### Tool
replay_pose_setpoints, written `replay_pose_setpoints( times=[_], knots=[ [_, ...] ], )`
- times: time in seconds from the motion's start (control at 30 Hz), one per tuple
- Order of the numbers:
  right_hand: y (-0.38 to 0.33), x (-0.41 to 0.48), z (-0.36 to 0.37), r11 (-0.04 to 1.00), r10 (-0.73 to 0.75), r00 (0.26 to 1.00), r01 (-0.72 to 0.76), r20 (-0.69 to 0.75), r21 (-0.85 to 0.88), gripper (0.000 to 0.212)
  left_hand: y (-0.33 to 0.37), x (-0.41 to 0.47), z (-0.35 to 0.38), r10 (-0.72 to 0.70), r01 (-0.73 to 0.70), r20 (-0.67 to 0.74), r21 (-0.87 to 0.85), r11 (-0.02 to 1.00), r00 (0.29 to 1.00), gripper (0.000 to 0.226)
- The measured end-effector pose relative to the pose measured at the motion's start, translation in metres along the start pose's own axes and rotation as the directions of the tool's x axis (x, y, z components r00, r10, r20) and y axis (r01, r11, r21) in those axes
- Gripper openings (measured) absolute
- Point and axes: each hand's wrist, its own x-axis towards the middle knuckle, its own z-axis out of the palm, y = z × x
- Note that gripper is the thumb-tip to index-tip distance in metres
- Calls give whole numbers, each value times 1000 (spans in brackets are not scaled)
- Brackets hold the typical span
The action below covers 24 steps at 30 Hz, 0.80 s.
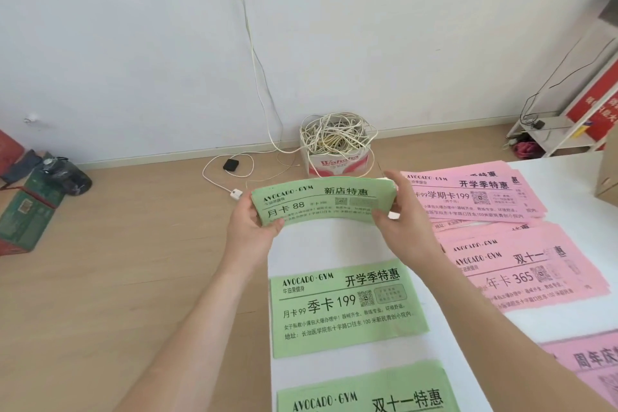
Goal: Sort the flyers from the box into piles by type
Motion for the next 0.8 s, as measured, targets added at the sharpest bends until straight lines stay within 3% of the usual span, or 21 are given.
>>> replay_pose_setpoints(
  times=[0.07,0.17,0.3,0.4,0.5,0.6,0.7,0.8],
  knots=[
    [5,0,3,1000,-27,999,27,-36,-6,74,-4,2,4,0,1,-37,9,1000,999,44],
    [8,1,5,980,-198,978,196,-61,-47,83,-6,3,7,3,-4,-53,-21,1000,999,46],
    [10,2,6,939,-248,968,233,-28,-254,68,0,0,5,114,-115,-22,-51,992,993,57],
    [12,5,7,943,-206,978,193,-19,-270,56,7,4,9,218,-218,-3,26,976,976,56],
    [10,7,10,967,-209,976,197,-55,-164,52,4,9,13,236,-234,-22,48,971,972,41],
    [8,5,8,982,-186,978,187,-95,-3,60,-2,12,13,192,-191,-64,25,981,979,48],
    [9,2,8,954,-4,994,37,-113,298,69,-10,12,16,89,-90,-25,-37,995,996,56],
    [12,4,14,894,132,990,-95,-55,439,49,-13,13,21,27,-28,-10,-59,998,1000,58]
  ],
)
